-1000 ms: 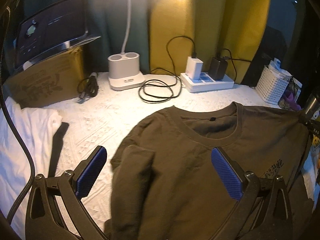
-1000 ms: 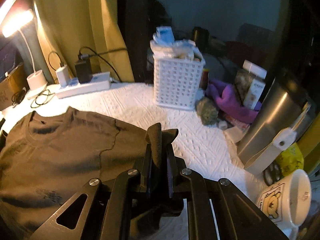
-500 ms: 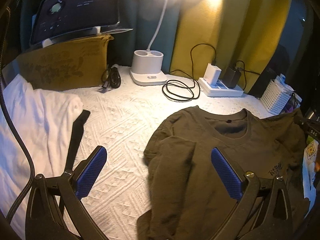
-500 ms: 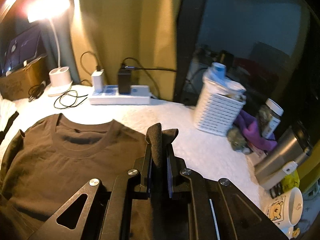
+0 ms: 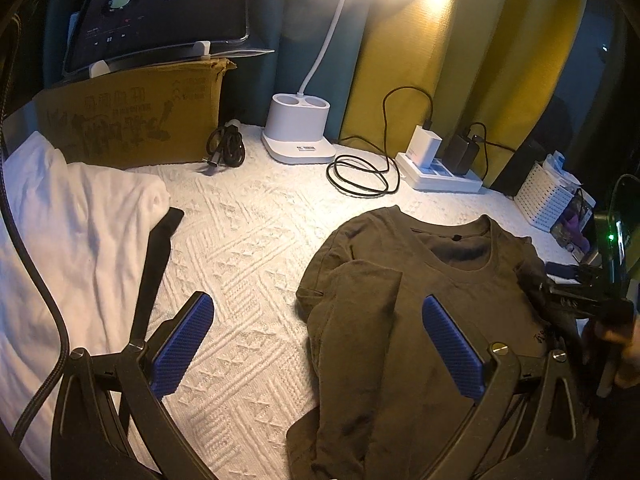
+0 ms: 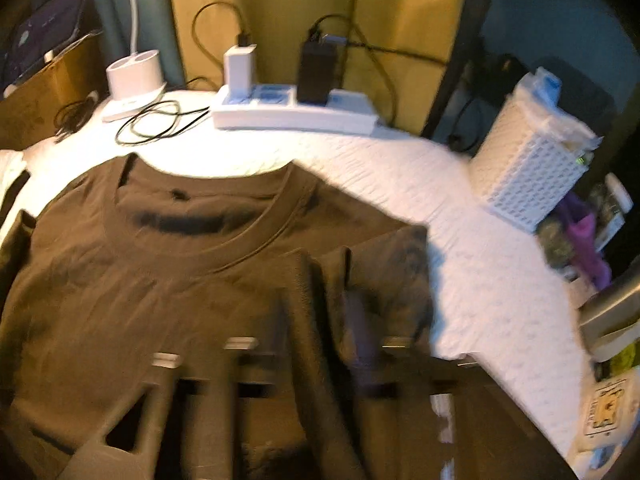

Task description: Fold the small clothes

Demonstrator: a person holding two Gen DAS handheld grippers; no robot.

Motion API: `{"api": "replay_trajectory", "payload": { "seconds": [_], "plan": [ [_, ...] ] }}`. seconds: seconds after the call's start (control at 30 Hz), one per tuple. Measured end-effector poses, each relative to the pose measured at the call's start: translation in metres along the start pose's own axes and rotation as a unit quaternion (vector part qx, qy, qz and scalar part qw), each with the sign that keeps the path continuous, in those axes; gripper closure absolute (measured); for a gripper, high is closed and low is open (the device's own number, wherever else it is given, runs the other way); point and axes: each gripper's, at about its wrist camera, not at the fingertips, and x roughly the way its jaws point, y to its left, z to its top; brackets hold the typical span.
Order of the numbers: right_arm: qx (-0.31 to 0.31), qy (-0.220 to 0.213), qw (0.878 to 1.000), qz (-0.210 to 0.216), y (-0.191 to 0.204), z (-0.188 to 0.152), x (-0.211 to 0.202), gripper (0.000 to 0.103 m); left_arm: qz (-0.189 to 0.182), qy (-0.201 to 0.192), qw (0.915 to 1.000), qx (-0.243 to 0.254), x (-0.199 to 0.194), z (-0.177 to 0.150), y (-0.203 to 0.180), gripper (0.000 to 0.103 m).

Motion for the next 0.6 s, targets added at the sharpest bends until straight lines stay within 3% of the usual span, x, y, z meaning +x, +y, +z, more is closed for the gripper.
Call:
{"api": "replay_trajectory", "payload": {
  "seconds": [0.13, 0.3, 0.53, 0.6],
  "plan": [
    [0.007, -0.017, 1.0, 0.014, -0.005, -0.008, -0.016, 0.009, -0.001, 0.001, 1.0, 0.002, -0.002, -0.001, -0.004, 0.0],
    [0.062, -0.045, 0.997, 0.019, -0.043, -0.028, -0.046, 0.008, -0.001, 0.0, 0.9999, 0.012, -0.006, -0.003, -0.014, 0.0],
    [0.137, -0.027, 0.987, 0.076, -0.089, -0.064, -0.043, 0.01, 0.003, 0.005, 0.9997, 0.024, -0.008, -0.005, -0.027, 0.0],
    [0.141, -0.024, 0.986, 0.089, -0.09, -0.07, -0.04, 0.039, 0.006, 0.005, 0.9996, 0.027, -0.009, -0.005, -0.03, 0.0]
  ]
}}
